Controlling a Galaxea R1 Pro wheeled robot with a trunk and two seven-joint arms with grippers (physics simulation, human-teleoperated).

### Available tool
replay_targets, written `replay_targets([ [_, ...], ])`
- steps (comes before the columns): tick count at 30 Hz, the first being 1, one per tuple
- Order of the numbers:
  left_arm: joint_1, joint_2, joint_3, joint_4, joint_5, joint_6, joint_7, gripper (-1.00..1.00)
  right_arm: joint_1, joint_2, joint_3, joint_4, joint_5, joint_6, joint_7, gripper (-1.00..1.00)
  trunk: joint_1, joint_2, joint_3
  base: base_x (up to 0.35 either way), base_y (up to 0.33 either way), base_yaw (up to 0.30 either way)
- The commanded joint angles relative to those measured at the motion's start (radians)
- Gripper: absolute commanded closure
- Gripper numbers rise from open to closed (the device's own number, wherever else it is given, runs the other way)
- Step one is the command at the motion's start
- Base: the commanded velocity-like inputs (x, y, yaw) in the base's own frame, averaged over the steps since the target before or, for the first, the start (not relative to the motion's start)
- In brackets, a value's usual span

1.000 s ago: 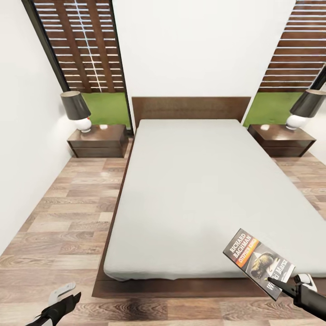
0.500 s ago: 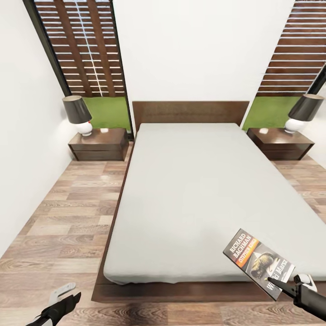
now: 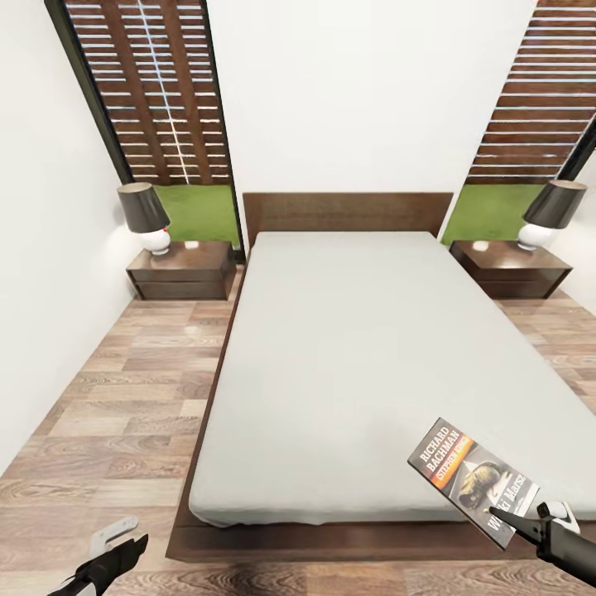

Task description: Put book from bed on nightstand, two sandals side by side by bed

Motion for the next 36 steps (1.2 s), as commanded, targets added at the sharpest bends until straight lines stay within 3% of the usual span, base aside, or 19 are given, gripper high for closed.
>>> replay_targets([
  [1, -0.001, 0.000, 0.007, 0.002, 0.002, -0.002, -0.007, -1.00, -0.001, -0.001, 0.007, 0.000, -0.010, 0.010, 0.002, 1.00, 0.001, -0.002, 0.000, 0.000, 0.000, 0.000],
  [36, -0.001, 0.001, 0.008, 0.002, 0.002, -0.002, -0.007, -1.00, -0.001, -0.001, 0.007, 0.000, -0.010, 0.010, 0.002, 1.00, 0.001, -0.002, 0.057, 0.000, 0.000, 0.000],
])
